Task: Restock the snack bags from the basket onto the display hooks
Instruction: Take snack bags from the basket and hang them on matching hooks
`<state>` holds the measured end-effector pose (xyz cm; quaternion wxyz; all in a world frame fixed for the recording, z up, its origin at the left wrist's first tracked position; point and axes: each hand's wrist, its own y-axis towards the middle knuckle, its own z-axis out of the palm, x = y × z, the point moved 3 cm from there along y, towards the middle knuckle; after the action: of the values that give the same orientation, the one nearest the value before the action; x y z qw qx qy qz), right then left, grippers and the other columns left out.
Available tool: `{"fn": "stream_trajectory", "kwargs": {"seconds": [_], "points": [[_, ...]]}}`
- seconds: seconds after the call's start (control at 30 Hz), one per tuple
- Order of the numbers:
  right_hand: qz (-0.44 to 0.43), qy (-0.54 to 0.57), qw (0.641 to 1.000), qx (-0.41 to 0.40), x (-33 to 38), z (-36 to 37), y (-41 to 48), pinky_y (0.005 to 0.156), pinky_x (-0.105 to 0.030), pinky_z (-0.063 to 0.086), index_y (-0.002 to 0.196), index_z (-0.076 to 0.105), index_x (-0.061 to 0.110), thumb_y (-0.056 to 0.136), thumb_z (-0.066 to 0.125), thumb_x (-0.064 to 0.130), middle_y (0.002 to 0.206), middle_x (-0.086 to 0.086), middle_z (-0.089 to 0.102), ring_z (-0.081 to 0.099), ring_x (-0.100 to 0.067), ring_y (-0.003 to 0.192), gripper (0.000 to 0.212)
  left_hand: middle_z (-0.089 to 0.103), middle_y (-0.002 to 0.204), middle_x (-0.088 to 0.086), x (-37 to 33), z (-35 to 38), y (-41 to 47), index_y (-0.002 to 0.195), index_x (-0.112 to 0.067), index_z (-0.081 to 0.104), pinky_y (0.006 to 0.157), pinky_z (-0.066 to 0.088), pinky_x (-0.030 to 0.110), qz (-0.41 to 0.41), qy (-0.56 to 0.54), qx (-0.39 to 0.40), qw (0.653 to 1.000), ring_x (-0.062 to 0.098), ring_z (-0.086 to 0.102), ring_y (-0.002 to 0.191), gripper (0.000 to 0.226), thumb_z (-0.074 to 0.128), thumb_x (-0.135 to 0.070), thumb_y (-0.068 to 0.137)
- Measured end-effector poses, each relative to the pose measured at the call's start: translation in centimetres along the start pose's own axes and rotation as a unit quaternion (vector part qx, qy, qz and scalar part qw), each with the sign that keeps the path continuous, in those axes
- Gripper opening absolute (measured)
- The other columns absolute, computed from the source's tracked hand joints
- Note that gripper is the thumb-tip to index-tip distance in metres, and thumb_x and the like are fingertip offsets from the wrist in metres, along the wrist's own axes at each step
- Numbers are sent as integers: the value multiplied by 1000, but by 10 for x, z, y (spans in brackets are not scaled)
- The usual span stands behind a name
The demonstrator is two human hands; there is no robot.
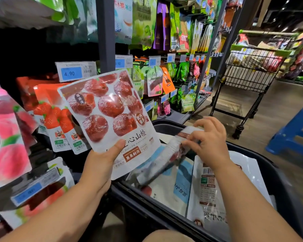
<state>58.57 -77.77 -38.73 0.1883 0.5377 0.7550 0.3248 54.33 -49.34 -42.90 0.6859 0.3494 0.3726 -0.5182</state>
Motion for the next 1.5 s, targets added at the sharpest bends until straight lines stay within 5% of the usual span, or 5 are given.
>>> {"fn": "stream_trajectory", "kwargs": {"seconds": [0.2,0.3,0.43,1.0,1.5], "points": [[-29,-47,998,-19,-9,-8,2,115,-32,21,70,67,23,92,50,49,77,6,71,69,-16,85,37,75,108,-3,-31,-9,3,106,-18,72,95,51,40,25,2,-31,999,18,71,101,34,72,-16,72],[-20,-58,997,-54,-11,-14,0,87,-34,43,68,61,20,93,46,50,57,7,60,62,-22,59,41,73,115,4,-43,-16,0,118,-10,69,101,49,46,23,-6,-56,998,25,70,106,59,78,-25,62],[5,-63,995,-77,-8,-25,1,48,-24,25,67,63,18,92,44,53,48,4,55,53,-26,44,46,73,115,9,-53,-22,-2,120,-10,68,81,60,44,2,-30,-78,996,26,73,97,44,70,-18,77],[102,-28,988,-110,-10,-44,-2,44,-22,28,70,60,17,88,70,35,52,3,57,52,-26,44,28,76,99,11,-71,-17,-19,109,-4,68,59,62,34,-19,-67,-86,994,20,75,77,48,72,-30,68],[355,335,846,-216,-20,-60,-5,73,-46,48,84,56,16,100,52,39,86,-9,61,58,-30,82,29,76,81,-14,-37,1,-50,93,-27,70,79,49,29,-89,55,-12,994,3,71,71,18,73,-14,82]]}}
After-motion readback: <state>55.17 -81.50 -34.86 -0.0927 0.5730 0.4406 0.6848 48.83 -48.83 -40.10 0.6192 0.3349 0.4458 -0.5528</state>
